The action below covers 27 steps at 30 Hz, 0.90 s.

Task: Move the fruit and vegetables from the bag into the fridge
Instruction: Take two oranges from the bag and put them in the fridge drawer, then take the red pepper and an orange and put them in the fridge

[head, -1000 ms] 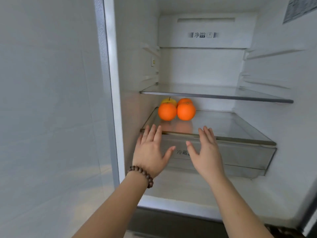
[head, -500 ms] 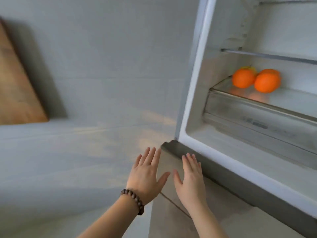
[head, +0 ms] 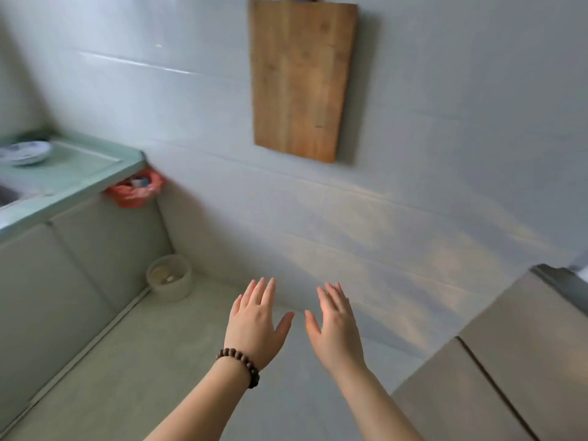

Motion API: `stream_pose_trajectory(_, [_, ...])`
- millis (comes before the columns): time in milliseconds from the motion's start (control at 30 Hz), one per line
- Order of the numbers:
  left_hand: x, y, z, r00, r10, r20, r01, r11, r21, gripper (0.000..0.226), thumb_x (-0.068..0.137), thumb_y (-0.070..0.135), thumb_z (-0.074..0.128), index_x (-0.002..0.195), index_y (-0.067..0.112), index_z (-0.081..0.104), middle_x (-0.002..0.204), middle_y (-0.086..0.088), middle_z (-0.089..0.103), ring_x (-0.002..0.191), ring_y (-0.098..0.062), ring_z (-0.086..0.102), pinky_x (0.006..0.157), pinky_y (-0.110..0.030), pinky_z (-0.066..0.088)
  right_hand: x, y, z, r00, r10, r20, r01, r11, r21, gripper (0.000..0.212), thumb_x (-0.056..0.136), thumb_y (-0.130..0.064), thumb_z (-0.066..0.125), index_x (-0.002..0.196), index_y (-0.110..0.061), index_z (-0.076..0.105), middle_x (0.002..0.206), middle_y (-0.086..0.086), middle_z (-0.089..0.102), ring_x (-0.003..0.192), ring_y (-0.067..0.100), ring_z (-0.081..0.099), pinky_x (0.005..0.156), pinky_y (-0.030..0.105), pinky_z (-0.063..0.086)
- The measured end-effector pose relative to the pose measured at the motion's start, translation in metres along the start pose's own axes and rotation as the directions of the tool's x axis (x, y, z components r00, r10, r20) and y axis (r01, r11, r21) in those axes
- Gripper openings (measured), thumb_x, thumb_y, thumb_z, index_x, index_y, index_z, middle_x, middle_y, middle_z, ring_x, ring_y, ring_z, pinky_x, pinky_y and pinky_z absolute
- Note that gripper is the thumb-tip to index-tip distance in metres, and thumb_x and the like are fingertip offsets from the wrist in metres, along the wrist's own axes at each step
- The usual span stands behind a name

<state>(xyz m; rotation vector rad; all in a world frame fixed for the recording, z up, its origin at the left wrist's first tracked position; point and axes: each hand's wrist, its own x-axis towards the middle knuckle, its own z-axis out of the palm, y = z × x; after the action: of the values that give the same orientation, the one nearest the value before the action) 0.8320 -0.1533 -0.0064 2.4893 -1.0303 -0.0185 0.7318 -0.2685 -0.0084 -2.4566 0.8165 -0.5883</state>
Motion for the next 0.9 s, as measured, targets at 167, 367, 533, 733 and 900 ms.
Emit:
stream_pose_trajectory(167, [-0.085,-0.136,-0.065,0.957,-0.273,-0.097,0.278,0.960,0.040,0.081,0.082,0.067,0.020,0.148,0.020,0.018,0.156,0.001,0.021,0.145,-0.017,0.011,0.116,-0.033,0.013,-0.032,-0.123,0.088,0.968,-0.182,0.175,0.165,0.980,0.107,0.052,0.092,-0.028,0.051,0.139,-0.010,0.038,0.152,0.004,0.029,0.144,0.016,0.013,0.115,0.026,0.013])
stream_pose_trajectory(367, [-0.201,-0.270,-0.137,0.773,-0.584,-0.249,0.607,0.794,0.022,0.072,0.091,0.058,0.034,0.149,0.020,0.016,0.157,0.001,0.017,0.146,-0.016,0.007,0.117,-0.033,0.011,-0.086,-0.267,0.182,0.838,-0.413,0.356,0.333,0.905,0.265,0.053,0.090,-0.025,0.054,0.138,-0.008,0.040,0.150,0.009,0.033,0.143,0.019,0.016,0.116,0.030,0.014])
stream_pose_trajectory(533, [-0.284,-0.340,-0.177,0.554,-0.759,-0.342,0.798,0.601,-0.039,0.072,0.091,0.058,0.035,0.149,0.020,0.016,0.157,0.001,0.017,0.146,-0.016,0.007,0.117,-0.034,0.012,-0.130,-0.366,0.239,0.661,-0.590,0.464,0.462,0.807,0.369,0.053,0.091,-0.028,0.051,0.140,-0.010,0.038,0.152,0.007,0.029,0.144,0.017,0.013,0.118,0.034,0.014])
stream_pose_trajectory(733, [-0.340,-0.400,-0.205,0.329,-0.856,-0.399,0.904,0.408,-0.131,0.073,0.089,0.060,0.034,0.148,0.019,0.021,0.155,-0.002,0.022,0.145,-0.019,0.010,0.116,-0.035,0.013,-0.163,-0.452,0.297,0.456,-0.704,0.544,0.540,0.705,0.460,0.051,0.093,-0.030,0.047,0.140,-0.013,0.036,0.153,0.003,0.025,0.145,0.014,0.008,0.118,0.033,0.013])
stream_pose_trajectory(900, [-0.350,-0.453,-0.225,0.214,-0.887,-0.410,0.939,0.302,-0.165,0.071,0.091,0.058,0.036,0.148,0.021,0.019,0.156,-0.001,0.019,0.145,-0.018,0.008,0.116,-0.035,0.012,-0.166,-0.512,0.347,0.336,-0.756,0.562,0.569,0.638,0.518,0.047,0.094,-0.029,0.048,0.137,-0.013,0.041,0.153,0.004,0.026,0.144,0.015,0.009,0.118,0.037,0.016])
